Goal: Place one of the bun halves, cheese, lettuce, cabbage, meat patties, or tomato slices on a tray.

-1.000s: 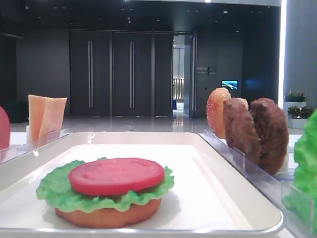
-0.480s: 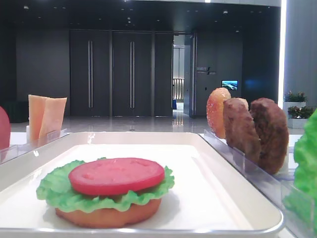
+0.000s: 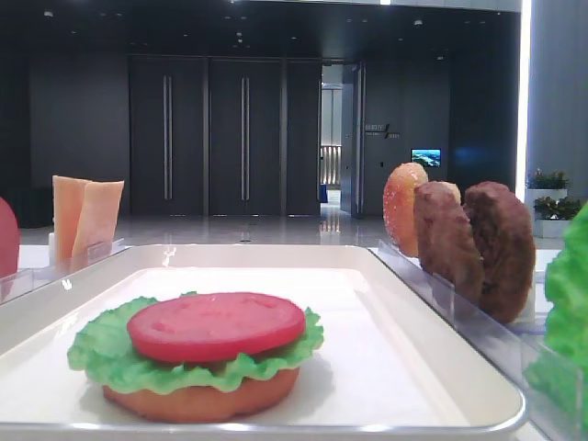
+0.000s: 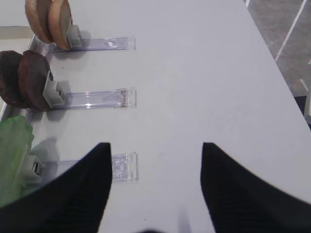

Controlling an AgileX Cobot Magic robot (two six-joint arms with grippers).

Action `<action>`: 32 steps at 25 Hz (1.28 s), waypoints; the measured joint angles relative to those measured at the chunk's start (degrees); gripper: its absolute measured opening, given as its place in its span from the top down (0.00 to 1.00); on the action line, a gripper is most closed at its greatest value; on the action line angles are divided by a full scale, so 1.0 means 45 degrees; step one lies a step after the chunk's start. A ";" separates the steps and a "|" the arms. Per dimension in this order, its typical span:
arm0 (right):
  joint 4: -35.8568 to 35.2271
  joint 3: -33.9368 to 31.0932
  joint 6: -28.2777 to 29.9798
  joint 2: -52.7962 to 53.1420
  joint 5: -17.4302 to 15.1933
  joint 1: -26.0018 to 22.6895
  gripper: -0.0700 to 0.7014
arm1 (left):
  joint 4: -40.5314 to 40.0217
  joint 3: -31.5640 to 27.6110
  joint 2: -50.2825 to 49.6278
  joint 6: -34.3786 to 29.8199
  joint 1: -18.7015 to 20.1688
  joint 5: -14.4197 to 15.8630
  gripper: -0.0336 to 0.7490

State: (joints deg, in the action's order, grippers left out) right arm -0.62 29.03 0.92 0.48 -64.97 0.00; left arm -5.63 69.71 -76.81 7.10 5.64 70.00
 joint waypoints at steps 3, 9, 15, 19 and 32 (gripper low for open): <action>0.0000 0.0000 0.0000 0.0000 0.0000 0.0000 0.40 | 0.0000 -0.0830 0.1177 -0.0009 0.0000 0.0024 0.30; 0.0000 0.0000 0.0000 0.0000 0.0000 0.0000 0.40 | 0.0017 -0.2710 0.4012 -0.0009 0.0000 0.0166 0.30; 0.0000 0.0000 0.0000 0.0000 0.0000 0.0000 0.40 | 0.0327 -0.4577 0.7015 -0.0025 0.0000 0.0231 0.30; 0.0000 0.0000 0.0000 0.0000 0.0000 0.0000 0.40 | 0.0392 -0.5761 0.9092 -0.0112 0.0000 0.0260 0.30; 0.0000 0.0000 0.0000 0.0000 0.0004 0.0000 0.40 | 0.1252 -0.8683 1.4832 -0.2475 0.0000 -0.0218 0.30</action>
State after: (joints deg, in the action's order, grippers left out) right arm -0.62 29.03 0.92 0.48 -64.95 0.00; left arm 0.00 30.64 -10.06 -4.04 5.64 69.02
